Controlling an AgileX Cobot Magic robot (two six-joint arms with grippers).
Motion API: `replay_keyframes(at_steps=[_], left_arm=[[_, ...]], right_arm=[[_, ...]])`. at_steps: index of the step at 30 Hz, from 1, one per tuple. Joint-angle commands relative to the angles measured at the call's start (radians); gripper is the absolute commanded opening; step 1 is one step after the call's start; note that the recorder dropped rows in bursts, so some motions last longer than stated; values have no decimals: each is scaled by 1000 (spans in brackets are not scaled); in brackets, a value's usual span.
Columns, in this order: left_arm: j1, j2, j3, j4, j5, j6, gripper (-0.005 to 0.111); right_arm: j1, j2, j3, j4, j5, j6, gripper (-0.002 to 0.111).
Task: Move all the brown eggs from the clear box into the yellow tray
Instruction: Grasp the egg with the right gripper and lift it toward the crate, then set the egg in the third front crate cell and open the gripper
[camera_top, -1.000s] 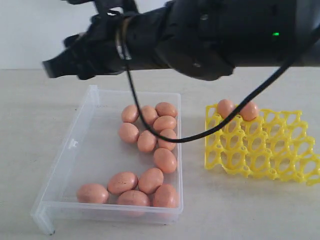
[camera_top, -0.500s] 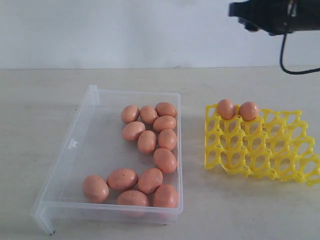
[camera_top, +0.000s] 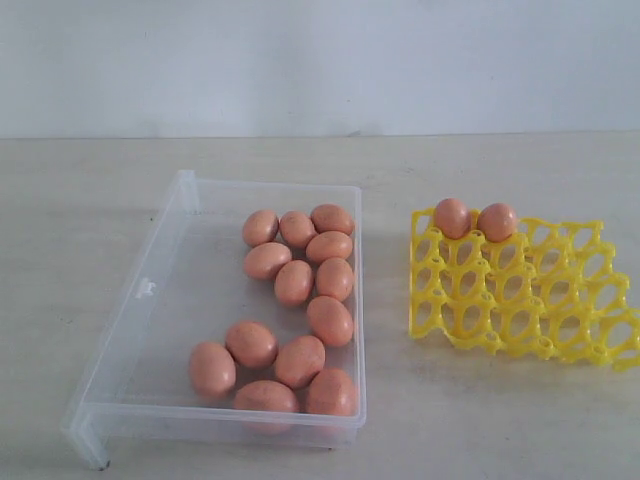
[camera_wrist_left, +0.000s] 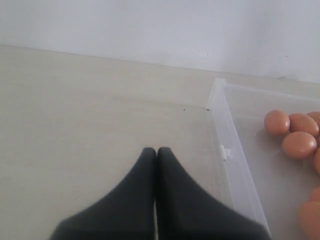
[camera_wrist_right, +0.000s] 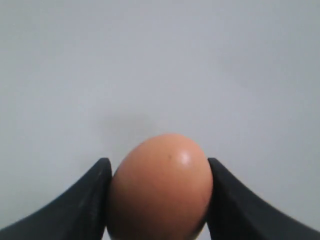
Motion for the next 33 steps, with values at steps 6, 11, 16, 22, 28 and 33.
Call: replay_keyframes(at_steps=[6, 11, 16, 22, 28, 33], left_arm=[[-3, 1, -2, -2, -7, 0, -4], [-3, 1, -2, -2, -4, 0, -4], [-3, 1, -2, -2, -4, 0, -4], [-3, 1, -2, -2, -7, 0, -4], [-3, 1, -2, -2, -7, 0, -4], [-3, 1, -2, -2, -7, 0, -4]], right_arm=[[-110, 164, 9, -640, -424, 441, 0], [-110, 164, 77, -862, -424, 363, 0], [-109, 166, 113, -1023, -238, 350, 0], [-109, 202, 113, -1063, -133, 368, 0], [-99, 222, 113, -1121, -114, 370, 0], [-45, 256, 113, -1125, -48, 319, 0]])
